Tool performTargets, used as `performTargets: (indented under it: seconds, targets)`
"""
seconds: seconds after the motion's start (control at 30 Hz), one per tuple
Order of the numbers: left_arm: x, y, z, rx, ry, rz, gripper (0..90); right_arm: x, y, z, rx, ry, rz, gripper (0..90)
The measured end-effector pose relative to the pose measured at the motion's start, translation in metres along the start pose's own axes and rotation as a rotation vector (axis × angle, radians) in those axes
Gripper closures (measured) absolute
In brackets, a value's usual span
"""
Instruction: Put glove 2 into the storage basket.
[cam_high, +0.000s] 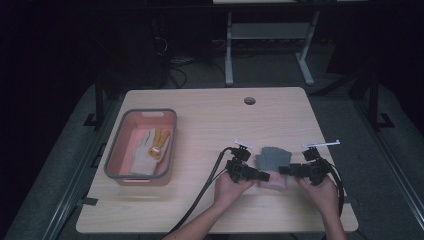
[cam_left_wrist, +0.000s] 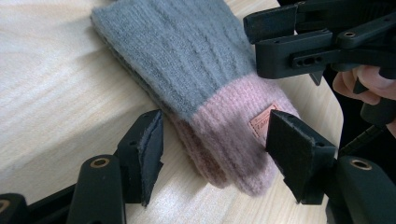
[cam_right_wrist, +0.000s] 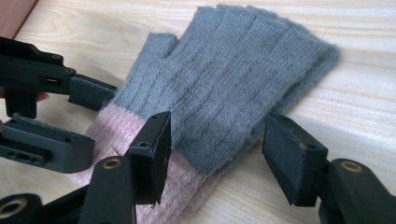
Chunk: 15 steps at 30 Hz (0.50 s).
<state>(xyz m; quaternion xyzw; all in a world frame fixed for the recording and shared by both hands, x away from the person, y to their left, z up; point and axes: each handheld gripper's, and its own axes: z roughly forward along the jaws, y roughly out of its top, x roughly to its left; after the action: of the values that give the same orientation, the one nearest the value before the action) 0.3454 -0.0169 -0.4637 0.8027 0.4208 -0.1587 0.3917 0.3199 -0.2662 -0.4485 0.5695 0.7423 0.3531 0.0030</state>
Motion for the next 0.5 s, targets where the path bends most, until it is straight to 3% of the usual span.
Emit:
performTargets:
  seconds: [0.23,0.5]
  targets:
    - [0.0004,0.0005,0.0036,0.005,0.005,-0.009,38.8,-0.0024,-0.0021,0.0035,0.017,0.005,0.039,41.7]
    - [-0.0012,0.0011,0.0064,0.011,0.009,-0.001,44.3,-0.0098,-0.0062,0.0079,0.007,0.051,0.115,43.1]
